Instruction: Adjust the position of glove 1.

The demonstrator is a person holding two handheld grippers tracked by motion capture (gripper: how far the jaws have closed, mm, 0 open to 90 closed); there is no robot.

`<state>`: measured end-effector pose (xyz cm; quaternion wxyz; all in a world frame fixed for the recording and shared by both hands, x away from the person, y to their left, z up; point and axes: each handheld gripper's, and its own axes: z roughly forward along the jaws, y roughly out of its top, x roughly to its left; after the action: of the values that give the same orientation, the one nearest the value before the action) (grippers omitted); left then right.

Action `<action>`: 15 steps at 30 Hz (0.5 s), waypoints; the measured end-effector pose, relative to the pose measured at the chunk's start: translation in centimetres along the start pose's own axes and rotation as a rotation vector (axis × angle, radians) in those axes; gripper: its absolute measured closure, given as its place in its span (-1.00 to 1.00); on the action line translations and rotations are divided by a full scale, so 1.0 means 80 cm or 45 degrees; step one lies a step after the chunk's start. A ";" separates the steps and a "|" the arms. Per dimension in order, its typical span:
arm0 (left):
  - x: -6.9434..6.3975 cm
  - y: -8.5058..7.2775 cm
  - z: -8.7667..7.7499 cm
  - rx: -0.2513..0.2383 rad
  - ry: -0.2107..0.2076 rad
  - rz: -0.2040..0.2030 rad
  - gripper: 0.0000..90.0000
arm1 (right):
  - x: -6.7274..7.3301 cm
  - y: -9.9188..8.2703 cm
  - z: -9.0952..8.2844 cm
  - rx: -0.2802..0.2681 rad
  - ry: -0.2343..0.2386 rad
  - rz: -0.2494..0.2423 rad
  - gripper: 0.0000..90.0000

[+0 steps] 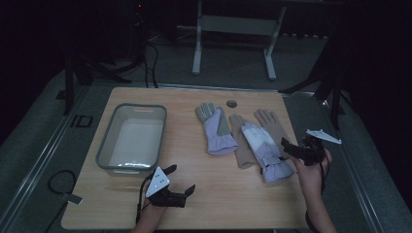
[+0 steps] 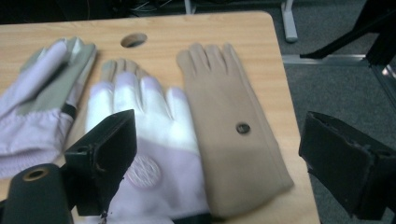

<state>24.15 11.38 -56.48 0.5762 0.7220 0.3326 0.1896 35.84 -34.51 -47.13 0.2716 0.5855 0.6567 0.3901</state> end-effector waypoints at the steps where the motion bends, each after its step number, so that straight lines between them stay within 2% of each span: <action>1: 0.000 0.000 0.000 0.000 0.000 -0.002 -0.96 | 0.004 0.005 0.002 0.011 0.011 -0.002 -0.73; 3: 0.000 0.000 0.000 0.001 0.000 -0.003 -0.96 | 0.012 0.014 0.008 0.033 0.047 -0.017 -0.68; 5: 0.001 0.000 0.000 0.004 -0.001 -0.004 -0.96 | 0.021 0.020 0.013 0.037 0.035 -0.045 -0.63; 12: 0.001 0.000 0.000 0.003 -0.013 -0.003 -0.96 | 0.055 0.036 0.033 0.044 0.085 -0.111 -0.55; 15: 0.000 0.000 0.000 0.001 -0.014 0.000 -0.96 | 0.070 0.041 0.042 0.056 0.115 -0.117 -0.55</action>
<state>24.16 11.42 -56.48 0.5778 0.7233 0.3294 0.1854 39.46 -28.36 -45.72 0.2465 0.5424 0.7028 0.3888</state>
